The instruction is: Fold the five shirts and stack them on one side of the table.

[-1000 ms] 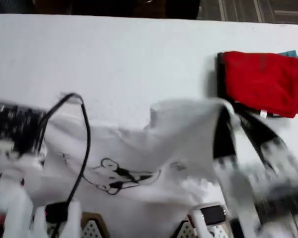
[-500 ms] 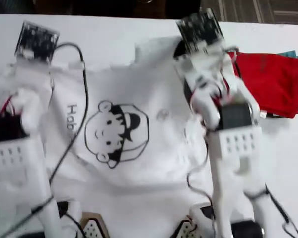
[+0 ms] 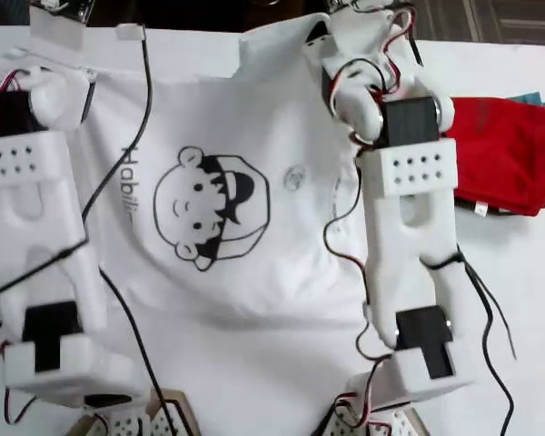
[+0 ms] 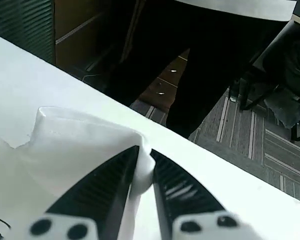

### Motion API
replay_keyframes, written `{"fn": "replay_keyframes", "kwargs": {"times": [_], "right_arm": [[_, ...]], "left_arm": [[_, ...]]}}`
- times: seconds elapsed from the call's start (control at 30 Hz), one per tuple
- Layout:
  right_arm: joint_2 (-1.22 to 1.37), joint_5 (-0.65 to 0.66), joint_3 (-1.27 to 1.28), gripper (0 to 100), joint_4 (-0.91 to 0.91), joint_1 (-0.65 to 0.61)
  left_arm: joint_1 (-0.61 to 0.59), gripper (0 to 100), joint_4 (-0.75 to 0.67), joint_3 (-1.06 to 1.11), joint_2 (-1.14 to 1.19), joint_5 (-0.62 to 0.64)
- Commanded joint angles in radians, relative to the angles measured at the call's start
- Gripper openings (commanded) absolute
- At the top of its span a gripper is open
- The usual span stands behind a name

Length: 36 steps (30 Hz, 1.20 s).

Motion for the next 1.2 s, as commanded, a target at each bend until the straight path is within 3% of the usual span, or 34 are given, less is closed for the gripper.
{"fn": "replay_keyframes", "kwargs": {"times": [0.0,0.5,0.8,1.0,1.17], "right_arm": [[0.045,0.003,-0.029,1.8,0.005,0.01],[0.208,0.005,0.158,1.8,0.056,0.028],[0.077,0.003,0.173,1.8,0.283,0.024],[-0.053,0.003,0.305,1.9,0.346,0.018],[-0.288,0.005,0.623,1.9,0.294,0.018]], "left_arm": [[0.009,2,0.041,-0.074,0.083,-0.028],[0.058,2,0.132,-0.077,0.331,-0.086],[0.063,3,0.354,-0.077,0.327,-0.103],[0.054,3,0.408,-0.045,0.199,-0.121],[0.04,3,0.404,0.183,0.009,-0.181]]}}
